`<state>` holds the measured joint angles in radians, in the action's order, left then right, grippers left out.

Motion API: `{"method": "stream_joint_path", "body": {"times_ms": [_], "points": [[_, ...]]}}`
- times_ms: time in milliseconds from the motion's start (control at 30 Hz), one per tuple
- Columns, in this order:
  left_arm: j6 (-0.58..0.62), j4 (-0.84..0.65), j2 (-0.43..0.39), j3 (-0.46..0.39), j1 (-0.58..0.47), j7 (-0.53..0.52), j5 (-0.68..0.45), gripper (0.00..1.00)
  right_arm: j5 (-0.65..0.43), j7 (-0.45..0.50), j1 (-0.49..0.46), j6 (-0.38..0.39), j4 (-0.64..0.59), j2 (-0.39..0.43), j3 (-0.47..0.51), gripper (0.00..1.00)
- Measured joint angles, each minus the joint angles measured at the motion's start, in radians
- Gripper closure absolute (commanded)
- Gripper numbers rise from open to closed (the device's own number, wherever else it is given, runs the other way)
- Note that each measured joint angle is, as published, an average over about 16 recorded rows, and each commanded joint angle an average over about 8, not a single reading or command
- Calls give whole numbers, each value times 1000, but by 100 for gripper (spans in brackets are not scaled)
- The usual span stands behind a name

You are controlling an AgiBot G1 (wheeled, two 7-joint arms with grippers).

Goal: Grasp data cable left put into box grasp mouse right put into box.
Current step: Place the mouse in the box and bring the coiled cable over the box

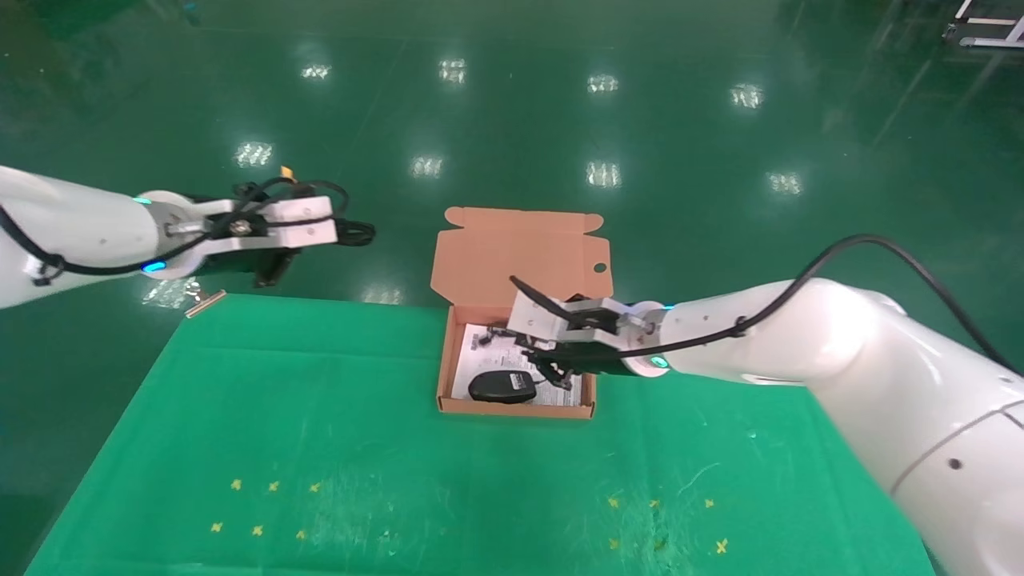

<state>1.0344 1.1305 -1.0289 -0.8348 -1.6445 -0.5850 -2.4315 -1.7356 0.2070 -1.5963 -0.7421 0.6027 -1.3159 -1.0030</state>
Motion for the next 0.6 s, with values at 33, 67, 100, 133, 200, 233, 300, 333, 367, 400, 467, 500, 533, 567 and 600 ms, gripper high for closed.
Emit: {"method": "stream_joint_path", "body": {"times_ms": [33,67,100,133,200,233,300,333,367,400,467,500,533,567,600], "points": [[-7,-4,-4,0,3,5,5,100,1,0,0,0,7,7,0,0],[-14,-9,-8,0,6,10,11,100,2,1,1,0,14,15,1,0],[-23,-14,-13,-1,9,16,17,100,3,2,1,-1,21,23,2,0],[-32,-21,-18,-1,13,23,25,100,4,3,1,-1,29,32,3,0],[-56,-38,-31,-1,21,41,42,100,7,6,0,-1,44,54,7,0],[-69,-49,-40,-2,26,52,52,100,8,8,-1,-1,53,67,10,0],[-100,-76,-59,-3,35,80,74,100,12,11,-3,-2,73,97,17,0],[-117,-92,-71,-4,40,96,87,100,14,13,-4,-2,84,114,21,0],[-134,-111,-84,-6,45,114,101,100,16,16,-6,-2,95,132,25,0],[-153,-131,-98,-7,51,134,116,100,18,18,-7,-2,108,151,29,0],[-192,-179,-129,-9,61,179,149,100,21,24,-10,-4,134,190,37,0],[-213,-206,-146,-10,66,205,166,100,23,27,-12,-5,149,210,41,0],[-234,-233,-164,-11,70,233,184,100,24,31,-13,-7,163,231,45,0],[-256,-261,-182,-13,75,262,203,100,25,35,-14,-9,179,251,49,0],[-277,-289,-199,-15,80,293,224,100,26,39,-16,-11,196,272,52,0]]}}
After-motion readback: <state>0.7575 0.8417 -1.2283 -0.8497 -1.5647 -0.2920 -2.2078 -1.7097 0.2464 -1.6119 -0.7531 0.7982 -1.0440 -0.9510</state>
